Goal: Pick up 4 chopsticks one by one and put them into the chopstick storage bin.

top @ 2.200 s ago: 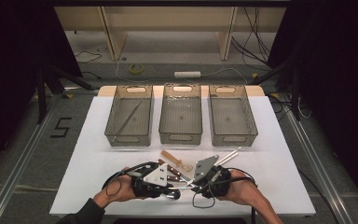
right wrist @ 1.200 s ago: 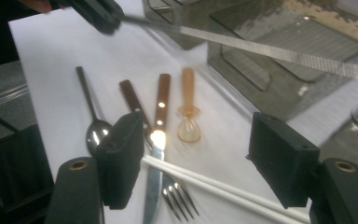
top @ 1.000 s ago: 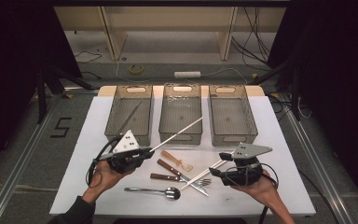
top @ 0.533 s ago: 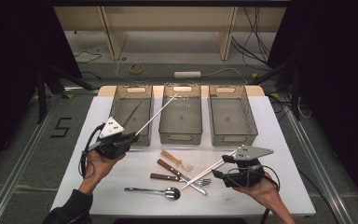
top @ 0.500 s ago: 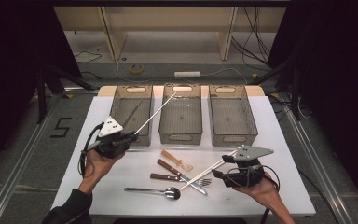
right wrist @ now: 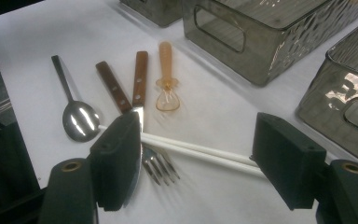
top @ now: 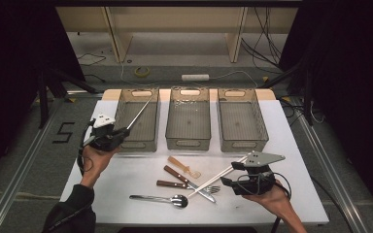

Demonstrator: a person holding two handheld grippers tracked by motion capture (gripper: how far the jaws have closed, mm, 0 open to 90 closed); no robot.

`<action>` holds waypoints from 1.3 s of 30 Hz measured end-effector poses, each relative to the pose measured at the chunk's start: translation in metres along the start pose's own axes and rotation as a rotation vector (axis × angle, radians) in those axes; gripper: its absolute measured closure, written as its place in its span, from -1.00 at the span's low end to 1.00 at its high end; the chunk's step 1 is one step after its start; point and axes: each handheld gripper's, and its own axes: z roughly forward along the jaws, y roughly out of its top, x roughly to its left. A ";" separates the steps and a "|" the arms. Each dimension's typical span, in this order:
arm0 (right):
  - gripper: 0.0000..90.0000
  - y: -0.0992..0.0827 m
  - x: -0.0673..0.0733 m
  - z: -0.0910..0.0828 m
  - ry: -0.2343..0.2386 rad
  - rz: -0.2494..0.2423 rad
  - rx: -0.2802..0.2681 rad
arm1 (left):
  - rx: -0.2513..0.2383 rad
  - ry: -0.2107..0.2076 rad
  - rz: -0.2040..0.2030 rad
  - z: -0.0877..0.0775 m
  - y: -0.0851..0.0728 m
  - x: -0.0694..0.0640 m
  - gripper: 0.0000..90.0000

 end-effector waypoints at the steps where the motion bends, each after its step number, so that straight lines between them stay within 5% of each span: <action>1: -0.26 0.000 0.000 0.000 -0.001 0.002 0.003 | 0.003 0.005 -0.007 0.001 0.000 0.003 0.85; 12: -0.26 0.000 0.001 0.001 0.000 0.004 0.002 | 0.050 0.067 -0.026 0.021 0.003 0.017 0.85; 27: -0.26 0.001 0.001 0.003 0.010 -0.003 0.005 | 0.092 0.099 -0.074 0.037 -0.001 0.025 0.81; 33: -0.25 0.001 0.001 0.003 0.015 -0.004 0.006 | 0.085 0.073 -0.083 0.035 0.002 0.019 0.19; 39: -0.26 0.001 0.000 0.002 0.019 -0.006 0.005 | 0.047 -0.007 -0.090 0.024 0.004 0.008 -0.21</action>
